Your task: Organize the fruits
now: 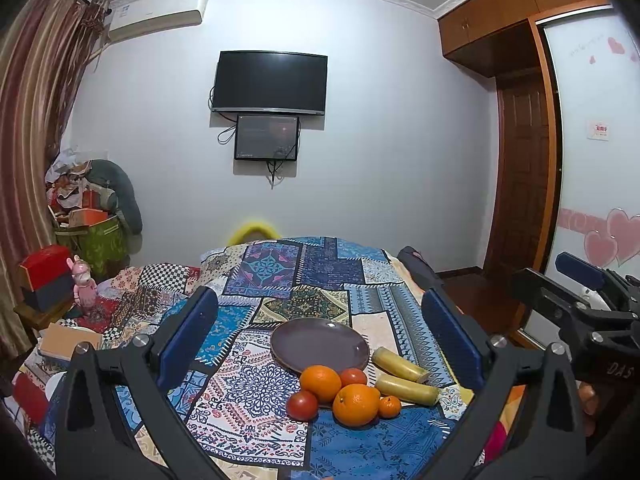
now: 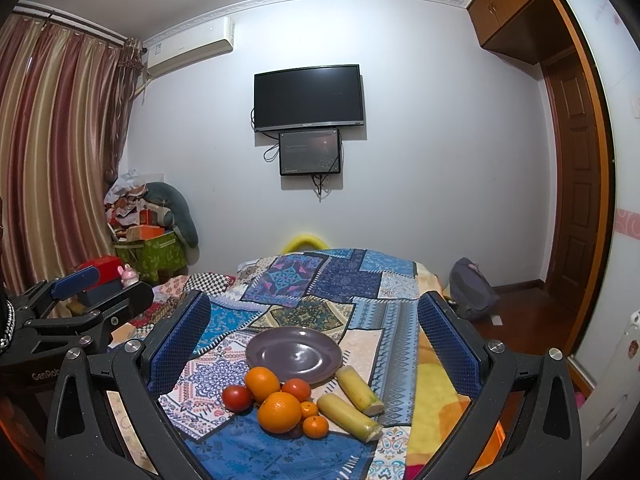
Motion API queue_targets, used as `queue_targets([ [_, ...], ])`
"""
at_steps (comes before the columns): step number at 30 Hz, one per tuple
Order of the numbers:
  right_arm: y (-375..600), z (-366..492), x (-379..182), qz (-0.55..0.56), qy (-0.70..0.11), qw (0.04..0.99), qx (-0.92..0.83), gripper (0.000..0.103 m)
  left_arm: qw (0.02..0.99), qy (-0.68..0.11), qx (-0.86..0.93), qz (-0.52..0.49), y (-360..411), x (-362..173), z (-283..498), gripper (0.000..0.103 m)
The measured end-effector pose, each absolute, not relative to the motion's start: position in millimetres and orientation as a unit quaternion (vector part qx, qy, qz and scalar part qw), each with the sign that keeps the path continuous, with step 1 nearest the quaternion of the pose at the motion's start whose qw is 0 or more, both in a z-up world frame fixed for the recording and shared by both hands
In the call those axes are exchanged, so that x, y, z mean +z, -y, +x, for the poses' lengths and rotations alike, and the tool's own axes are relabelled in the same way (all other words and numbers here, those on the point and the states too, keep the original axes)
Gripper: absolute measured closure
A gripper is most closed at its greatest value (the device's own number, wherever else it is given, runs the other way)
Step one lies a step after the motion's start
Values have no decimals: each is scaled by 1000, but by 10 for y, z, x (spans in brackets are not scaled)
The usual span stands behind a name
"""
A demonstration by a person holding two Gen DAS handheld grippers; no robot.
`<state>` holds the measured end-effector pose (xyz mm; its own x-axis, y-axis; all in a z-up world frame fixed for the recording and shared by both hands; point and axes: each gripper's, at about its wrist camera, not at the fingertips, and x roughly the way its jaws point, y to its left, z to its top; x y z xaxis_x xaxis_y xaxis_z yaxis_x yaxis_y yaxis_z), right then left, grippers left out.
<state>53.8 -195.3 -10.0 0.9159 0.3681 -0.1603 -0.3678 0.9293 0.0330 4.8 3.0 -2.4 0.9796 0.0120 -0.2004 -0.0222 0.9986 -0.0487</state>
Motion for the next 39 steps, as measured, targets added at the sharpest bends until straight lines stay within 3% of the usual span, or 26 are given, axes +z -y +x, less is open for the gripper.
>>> queue_targets([
  [13, 1954, 579, -151, 10, -85, 976, 202, 0, 994, -103, 21, -25, -32, -87, 88, 0],
  [16, 1978, 671, -203, 18, -102, 972, 209, 1, 993, -112, 16, -27, -35, -117, 131, 6],
  [18, 1995, 737, -260, 20, -115, 970, 212, 9, 992, -120, 14, -29, -57, -139, 178, 14],
  [27, 2046, 1070, -609, 17, -190, 958, 213, 29, 980, -192, 16, -46, -205, -412, 530, 33],
  [39, 1934, 1432, -1006, 17, -287, 927, 241, 48, 950, -308, 14, -57, -422, -1005, 1076, 36],
])
